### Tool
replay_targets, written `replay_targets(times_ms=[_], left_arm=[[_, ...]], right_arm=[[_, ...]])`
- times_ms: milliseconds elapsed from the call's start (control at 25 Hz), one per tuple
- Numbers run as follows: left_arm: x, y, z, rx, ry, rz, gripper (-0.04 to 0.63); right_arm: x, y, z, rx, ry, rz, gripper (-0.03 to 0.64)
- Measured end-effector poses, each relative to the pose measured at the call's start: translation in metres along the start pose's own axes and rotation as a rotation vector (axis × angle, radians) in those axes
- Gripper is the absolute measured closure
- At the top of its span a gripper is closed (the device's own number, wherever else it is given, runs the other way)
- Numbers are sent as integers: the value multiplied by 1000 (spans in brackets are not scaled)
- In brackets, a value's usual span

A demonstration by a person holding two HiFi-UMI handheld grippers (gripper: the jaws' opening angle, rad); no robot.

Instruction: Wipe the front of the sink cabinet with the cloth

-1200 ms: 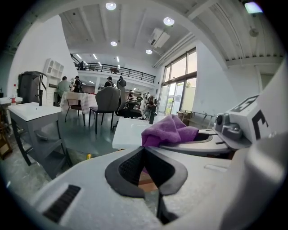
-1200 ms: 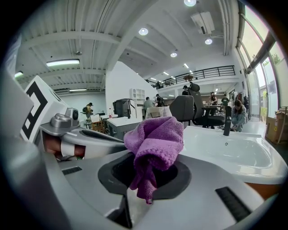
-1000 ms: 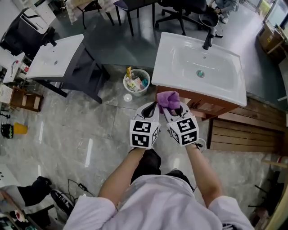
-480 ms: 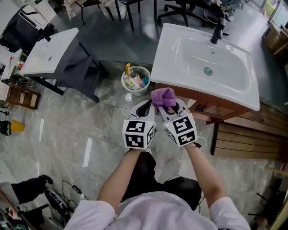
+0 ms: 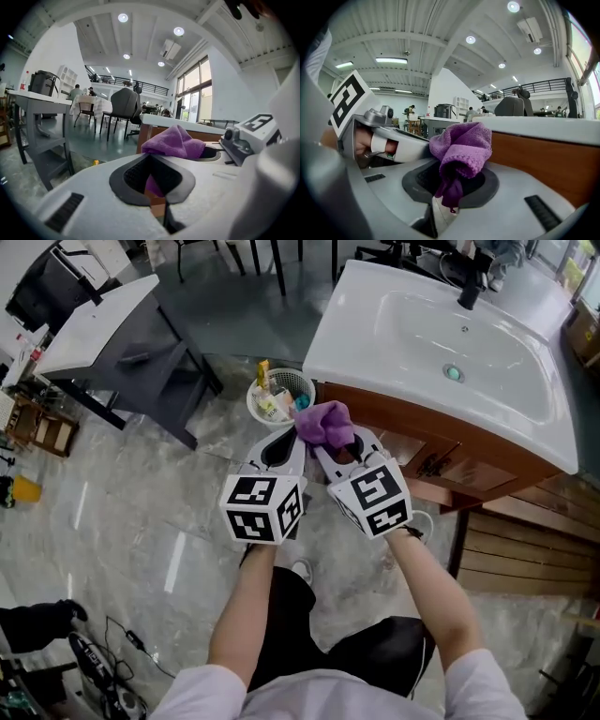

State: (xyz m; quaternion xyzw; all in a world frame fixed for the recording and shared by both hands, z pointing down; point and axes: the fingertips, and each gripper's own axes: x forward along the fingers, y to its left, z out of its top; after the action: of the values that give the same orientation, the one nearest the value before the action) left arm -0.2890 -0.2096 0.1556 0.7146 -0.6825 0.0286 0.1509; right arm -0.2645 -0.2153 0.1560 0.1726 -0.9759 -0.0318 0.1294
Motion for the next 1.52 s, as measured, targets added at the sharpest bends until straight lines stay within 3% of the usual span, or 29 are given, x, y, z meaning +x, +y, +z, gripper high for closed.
replay_targets(times_ms=[600,1160,1520], left_arm=[[25,23,-70,48,-146,59,591],[27,-10,-84,67,-183,3,590],[46,-55,-91,95,-171,-70,590]], right_arm=[[39,-10,-61,-63,-167,24,545],[6,-34,-75,-68,-210,-55,545],[-40,-62,-90,-53,-211,-125,545]])
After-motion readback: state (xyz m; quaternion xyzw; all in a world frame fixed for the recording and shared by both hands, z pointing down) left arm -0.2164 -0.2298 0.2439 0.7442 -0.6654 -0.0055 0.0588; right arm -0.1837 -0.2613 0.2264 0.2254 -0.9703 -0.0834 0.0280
